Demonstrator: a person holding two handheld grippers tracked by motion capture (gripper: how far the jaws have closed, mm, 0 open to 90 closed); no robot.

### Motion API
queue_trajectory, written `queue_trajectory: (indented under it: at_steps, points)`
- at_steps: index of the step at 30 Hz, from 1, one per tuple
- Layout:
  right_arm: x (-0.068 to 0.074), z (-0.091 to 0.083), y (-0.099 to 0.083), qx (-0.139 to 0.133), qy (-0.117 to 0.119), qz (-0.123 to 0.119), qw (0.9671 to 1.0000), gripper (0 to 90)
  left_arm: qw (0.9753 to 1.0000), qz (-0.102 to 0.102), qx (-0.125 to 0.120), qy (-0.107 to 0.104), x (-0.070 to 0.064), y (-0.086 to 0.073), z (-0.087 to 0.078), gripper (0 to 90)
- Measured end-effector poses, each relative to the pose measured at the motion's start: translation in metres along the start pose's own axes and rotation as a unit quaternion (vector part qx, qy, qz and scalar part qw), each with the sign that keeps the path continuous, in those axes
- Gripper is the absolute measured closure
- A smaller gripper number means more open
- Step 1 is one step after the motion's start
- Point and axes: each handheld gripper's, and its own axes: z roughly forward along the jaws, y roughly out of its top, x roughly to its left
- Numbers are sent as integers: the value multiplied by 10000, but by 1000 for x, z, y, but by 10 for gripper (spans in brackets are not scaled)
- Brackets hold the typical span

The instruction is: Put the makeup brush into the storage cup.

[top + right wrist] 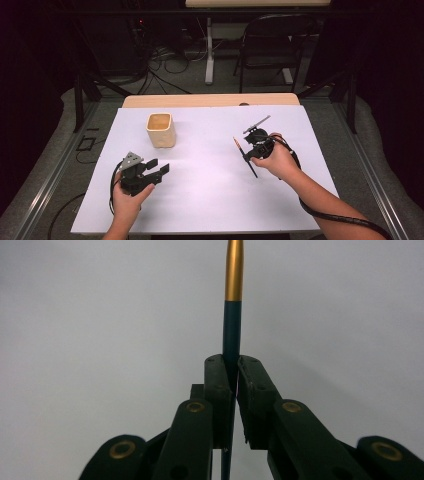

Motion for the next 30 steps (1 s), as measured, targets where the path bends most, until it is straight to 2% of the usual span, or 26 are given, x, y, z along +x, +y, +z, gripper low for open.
queue_trajectory:
  at_steps: [1, 2, 3, 4, 5, 10, 11, 18, 19, 24, 25, 27, 29, 30]
  points:
    - [-1, -10, 1, 254, 5, -134, 9996, 837, 10000, 26, -12, 4, 0, 1, 0, 462]
    - [-1, -5, -3, -432, 92, -65, 9990, 837, 10000, 62, 3, 23, 0, 2, 0, 468]
    - [-2, -16, 0, 97, 56, -167, 9998, 837, 10000, 74, 41, 10, 0, 4, 1, 471]
    - [-3, -20, 1, 124, 88, -287, 9995, 837, 10000, 74, 41, 10, 0, 4, 1, 471]
    - [-1, -16, -1, -441, 152, -197, 9987, 837, 9999, 90, 65, -27, -1, 6, 3, 476]
    - [0, -25, 0, -592, 284, -307, 9974, 837, 9998, 145, 35, -139, -7, 15, 5, 482]
    - [2, -27, 0, -703, 362, -398, 9961, 837, 9996, 190, 25, -191, -11, 19, 7, 482]
    - [8, -27, 2, -852, 379, -540, 9942, 837, 9990, 300, 85, -316, -20, 27, 14, 491]
    - [10, -28, 2, -980, 413, -572, 9927, 836, 9990, 291, 75, -345, -21, 28, 15, 492]
    - [14, -32, 1, -1145, 426, -692, 9901, 837, 9984, 312, 34, -460, -26, 36, 17, 513]
    - [15, -35, 1, -1275, 497, -681, 9882, 837, 9980, 344, 25, -526, -30, 39, 19, 513]
    - [15, -36, 1, -1309, 527, -684, 9876, 837, 9979, 349, 23, -546, -32, 40, 20, 513]
    - [17, -37, 1, -1376, 542, -763, 9861, 836, 9970, 362, 21, -683, -40, 42, 23, 519]
    - [17, -37, 1, -1376, 542, -763, 9861, 836, 9970, 362, 21, -683, -40, 42, 23, 520]
